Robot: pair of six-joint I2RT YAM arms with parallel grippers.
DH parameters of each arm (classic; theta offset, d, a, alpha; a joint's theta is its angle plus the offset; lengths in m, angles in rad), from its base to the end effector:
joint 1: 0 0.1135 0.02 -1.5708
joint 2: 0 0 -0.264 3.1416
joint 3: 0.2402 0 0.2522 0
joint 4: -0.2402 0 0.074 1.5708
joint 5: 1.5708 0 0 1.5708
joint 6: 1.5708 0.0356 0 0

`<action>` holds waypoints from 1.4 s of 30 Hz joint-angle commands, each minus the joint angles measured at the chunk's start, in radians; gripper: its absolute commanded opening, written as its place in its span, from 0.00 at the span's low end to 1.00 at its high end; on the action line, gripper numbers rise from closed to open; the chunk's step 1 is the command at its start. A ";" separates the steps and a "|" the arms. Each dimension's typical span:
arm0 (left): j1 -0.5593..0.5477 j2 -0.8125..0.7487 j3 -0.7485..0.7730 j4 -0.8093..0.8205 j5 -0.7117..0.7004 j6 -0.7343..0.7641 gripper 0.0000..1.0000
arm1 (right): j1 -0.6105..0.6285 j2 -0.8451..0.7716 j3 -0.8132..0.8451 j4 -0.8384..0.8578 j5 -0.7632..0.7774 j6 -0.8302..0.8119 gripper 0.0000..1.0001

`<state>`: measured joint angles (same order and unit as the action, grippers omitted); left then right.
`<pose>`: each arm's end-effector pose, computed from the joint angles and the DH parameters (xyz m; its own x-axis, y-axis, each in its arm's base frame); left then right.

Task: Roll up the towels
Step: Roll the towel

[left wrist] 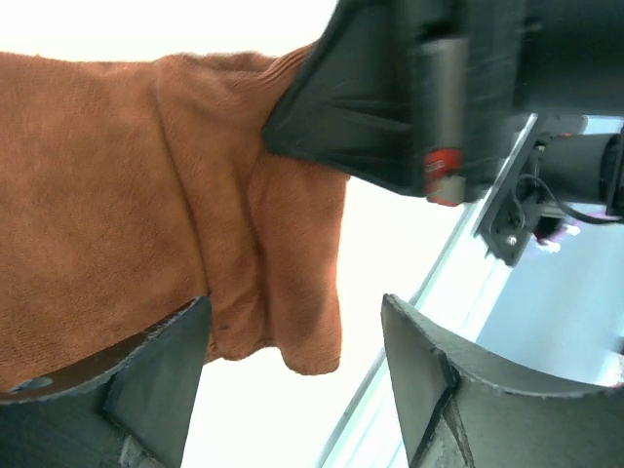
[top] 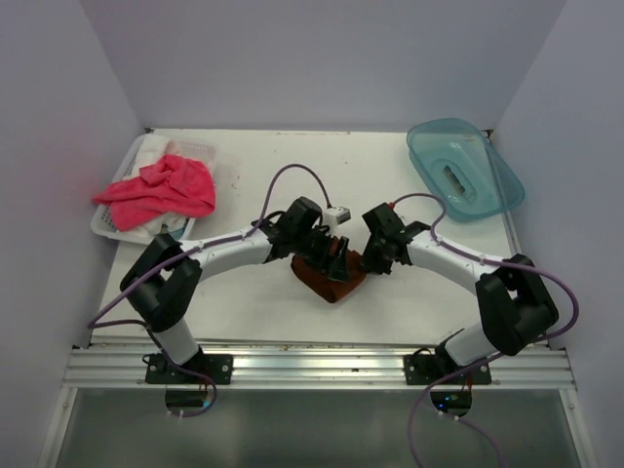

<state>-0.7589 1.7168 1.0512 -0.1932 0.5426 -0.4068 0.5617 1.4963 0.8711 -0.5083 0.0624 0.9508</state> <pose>0.2459 -0.2586 0.1915 -0.8345 0.3244 -0.4454 0.5487 0.5636 -0.6175 0.2386 0.1475 0.1828 -0.8599 0.4186 -0.2920 0.3281 0.8917 0.3118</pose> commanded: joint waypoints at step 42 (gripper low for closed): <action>-0.025 0.024 -0.160 0.354 0.074 -0.148 0.00 | -0.020 -0.180 0.046 -0.122 0.048 -0.012 0.54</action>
<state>-0.8417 1.7374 0.9310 0.0299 0.4355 -0.4858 0.5465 1.3724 0.9047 -0.5915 0.0547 0.9703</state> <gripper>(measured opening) 0.067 0.530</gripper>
